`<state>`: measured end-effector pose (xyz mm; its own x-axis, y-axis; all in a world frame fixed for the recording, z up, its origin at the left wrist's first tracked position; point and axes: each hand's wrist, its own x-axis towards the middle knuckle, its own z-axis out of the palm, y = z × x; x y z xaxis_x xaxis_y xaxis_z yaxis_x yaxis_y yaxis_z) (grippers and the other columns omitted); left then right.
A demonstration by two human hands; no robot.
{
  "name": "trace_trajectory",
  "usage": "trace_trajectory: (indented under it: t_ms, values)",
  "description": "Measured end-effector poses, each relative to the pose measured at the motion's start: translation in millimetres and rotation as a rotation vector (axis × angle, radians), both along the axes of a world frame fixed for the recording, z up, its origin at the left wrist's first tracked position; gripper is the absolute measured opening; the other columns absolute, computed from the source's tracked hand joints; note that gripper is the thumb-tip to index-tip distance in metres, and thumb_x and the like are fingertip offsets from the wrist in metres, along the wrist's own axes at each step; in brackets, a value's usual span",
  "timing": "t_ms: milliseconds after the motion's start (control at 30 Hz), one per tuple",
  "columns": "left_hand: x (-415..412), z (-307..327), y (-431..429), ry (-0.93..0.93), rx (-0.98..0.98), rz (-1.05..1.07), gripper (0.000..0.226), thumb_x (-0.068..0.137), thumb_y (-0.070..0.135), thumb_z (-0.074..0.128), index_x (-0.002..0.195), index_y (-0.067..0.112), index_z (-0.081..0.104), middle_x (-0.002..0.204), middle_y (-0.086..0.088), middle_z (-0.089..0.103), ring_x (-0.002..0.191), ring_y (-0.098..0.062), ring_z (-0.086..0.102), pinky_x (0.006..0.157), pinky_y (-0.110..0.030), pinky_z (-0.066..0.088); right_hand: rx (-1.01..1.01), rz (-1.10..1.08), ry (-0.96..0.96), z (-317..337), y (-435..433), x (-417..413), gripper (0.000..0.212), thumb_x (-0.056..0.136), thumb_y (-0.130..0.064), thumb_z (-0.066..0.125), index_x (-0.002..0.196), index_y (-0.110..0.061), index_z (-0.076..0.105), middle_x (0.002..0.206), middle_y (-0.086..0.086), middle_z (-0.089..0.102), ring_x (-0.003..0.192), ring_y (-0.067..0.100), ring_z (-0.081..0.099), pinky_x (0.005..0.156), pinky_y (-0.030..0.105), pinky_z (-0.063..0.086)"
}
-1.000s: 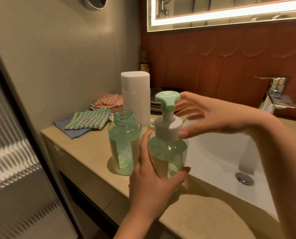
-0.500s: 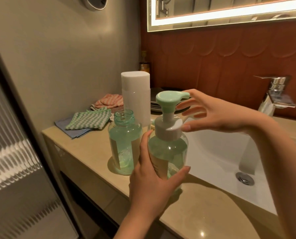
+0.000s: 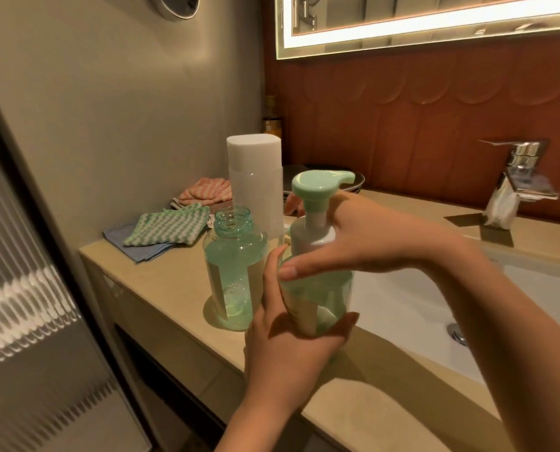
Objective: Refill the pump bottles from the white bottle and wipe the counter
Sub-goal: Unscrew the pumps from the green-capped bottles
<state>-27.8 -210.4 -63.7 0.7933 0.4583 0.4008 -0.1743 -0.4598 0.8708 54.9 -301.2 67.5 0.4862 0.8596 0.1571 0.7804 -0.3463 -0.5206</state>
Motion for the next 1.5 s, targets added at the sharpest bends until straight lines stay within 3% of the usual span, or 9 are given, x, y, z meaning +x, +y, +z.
trace_trajectory:
  t_ms: [100,267,467,600,733,867,1100,1233,1500]
  values:
    - [0,0,0,0.012,-0.017,-0.009,0.1,0.046,0.067,0.07,0.121,0.076,0.005,0.133,0.016,0.05,0.117,-0.013,0.052,0.096,-0.043,0.048,0.088,-0.028,0.002,2,-3,2,0.048,0.055,-0.053,0.07,0.095,-0.041,0.045,0.095,-0.028,0.049,0.084,-0.025,0.046,0.067,-0.001,0.04]
    - [-1,0,0,-0.011,0.021,-0.013,0.1,0.048,0.072,0.067,0.126,0.071,0.004,0.136,0.02,0.047,0.122,-0.008,0.048,0.1,-0.041,0.046,0.031,-0.127,-0.016,3,-17,20,0.092,0.041,-0.067,0.066,0.122,-0.037,0.037,0.122,-0.014,0.048,0.103,0.003,0.051,0.078,0.019,0.045]
    - [0,0,0,-0.009,0.033,0.003,0.101,0.047,0.073,0.066,0.127,0.07,0.004,0.134,0.02,0.049,0.121,-0.008,0.05,0.101,-0.042,0.045,0.016,-0.245,-0.035,0,-36,39,0.088,0.042,-0.065,0.066,0.121,-0.036,0.041,0.119,-0.012,0.049,0.101,0.006,0.056,0.086,0.027,0.049]
    - [0,1,0,-0.025,0.047,-0.001,0.101,0.049,0.07,0.067,0.129,0.067,0.006,0.134,0.022,0.048,0.12,-0.008,0.049,0.101,-0.041,0.044,0.028,-0.326,-0.19,2,-41,45,0.059,0.069,-0.049,0.069,0.12,-0.03,0.045,0.113,-0.01,0.053,0.093,0.006,0.057,0.071,0.015,0.046]
    - [0,1,0,-0.026,0.051,-0.003,0.101,0.048,0.07,0.066,0.13,0.067,0.007,0.133,0.022,0.048,0.117,-0.005,0.05,0.1,-0.037,0.044,0.268,-0.325,-0.367,17,-38,30,0.021,0.092,-0.031,0.052,0.113,-0.028,0.055,0.092,-0.022,0.054,0.086,-0.01,0.052,0.068,0.0,0.042]
    - [0,1,0,-0.035,0.055,0.002,0.101,0.048,0.069,0.066,0.129,0.068,0.006,0.133,0.021,0.048,0.116,-0.007,0.05,0.099,-0.037,0.045,0.377,-0.22,-0.43,32,-27,-2,0.033,0.089,-0.051,0.037,0.109,-0.032,0.055,0.087,-0.028,0.051,0.082,-0.014,0.051,0.071,-0.001,0.039]
    - [2,0,0,0.007,0.035,0.021,0.108,0.043,0.076,0.064,0.13,0.063,0.001,0.137,0.015,0.048,0.119,-0.013,0.05,0.099,-0.036,0.044,0.097,-0.1,-0.575,30,-14,-18,0.073,0.065,-0.068,0.042,0.128,-0.032,0.05,0.107,-0.017,0.045,0.082,-0.005,0.045,0.07,0.004,0.039]
    - [1,0,1,0.037,0.062,0.027,0.105,0.044,0.08,0.06,0.124,0.069,-0.006,0.136,0.011,0.048,0.119,-0.015,0.051,0.098,-0.037,0.046,0.092,-0.074,-0.578,29,-12,-15,0.059,0.071,-0.053,0.047,0.126,-0.03,0.055,0.105,-0.013,0.052,0.082,0.0,0.049,0.069,0.004,0.038]
    - [0,-1,1,-0.014,0.034,0.011,0.103,0.046,0.073,0.067,0.124,0.074,0.001,0.136,0.017,0.048,0.121,-0.01,0.049,0.101,-0.041,0.045,0.471,-0.096,-0.432,25,-15,-4,0.035,0.091,-0.029,0.049,0.125,-0.024,0.058,0.099,-0.017,0.056,0.078,-0.01,0.052,0.07,0.008,0.042]
